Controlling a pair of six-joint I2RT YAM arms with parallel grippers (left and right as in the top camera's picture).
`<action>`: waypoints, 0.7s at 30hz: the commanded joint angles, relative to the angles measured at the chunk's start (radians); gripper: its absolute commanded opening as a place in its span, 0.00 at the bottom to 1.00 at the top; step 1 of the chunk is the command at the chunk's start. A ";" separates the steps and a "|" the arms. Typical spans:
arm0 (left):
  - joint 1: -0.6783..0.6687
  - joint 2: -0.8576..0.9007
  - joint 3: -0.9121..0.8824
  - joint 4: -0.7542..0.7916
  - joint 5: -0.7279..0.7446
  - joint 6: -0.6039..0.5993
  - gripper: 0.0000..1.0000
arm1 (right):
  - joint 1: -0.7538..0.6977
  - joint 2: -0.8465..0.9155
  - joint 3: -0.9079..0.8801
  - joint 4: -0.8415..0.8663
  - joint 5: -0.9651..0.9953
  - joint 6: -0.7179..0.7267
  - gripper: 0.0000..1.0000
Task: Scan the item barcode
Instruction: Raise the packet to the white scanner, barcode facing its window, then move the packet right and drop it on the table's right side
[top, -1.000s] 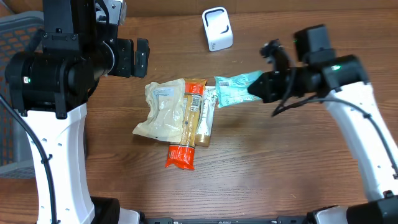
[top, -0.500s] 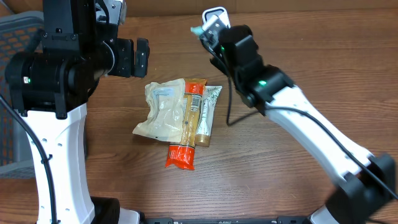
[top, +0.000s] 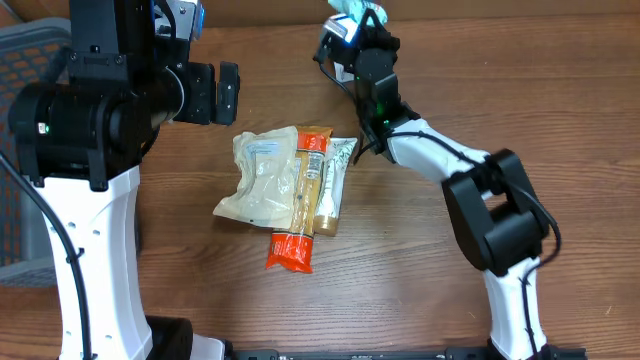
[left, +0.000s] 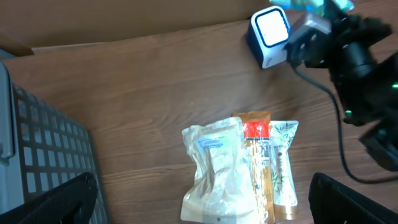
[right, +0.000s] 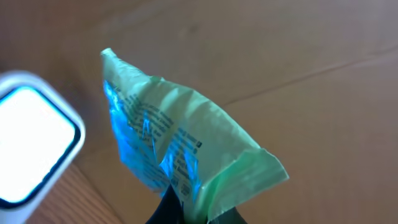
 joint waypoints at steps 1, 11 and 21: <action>-0.001 0.005 0.003 0.001 -0.005 -0.006 1.00 | -0.015 0.048 0.013 0.048 -0.066 -0.163 0.04; -0.001 0.005 0.003 0.001 -0.005 -0.006 1.00 | -0.016 0.063 0.015 0.073 -0.144 -0.229 0.04; -0.001 0.005 0.003 0.001 -0.005 -0.006 0.99 | -0.011 0.064 0.015 0.035 -0.130 -0.228 0.04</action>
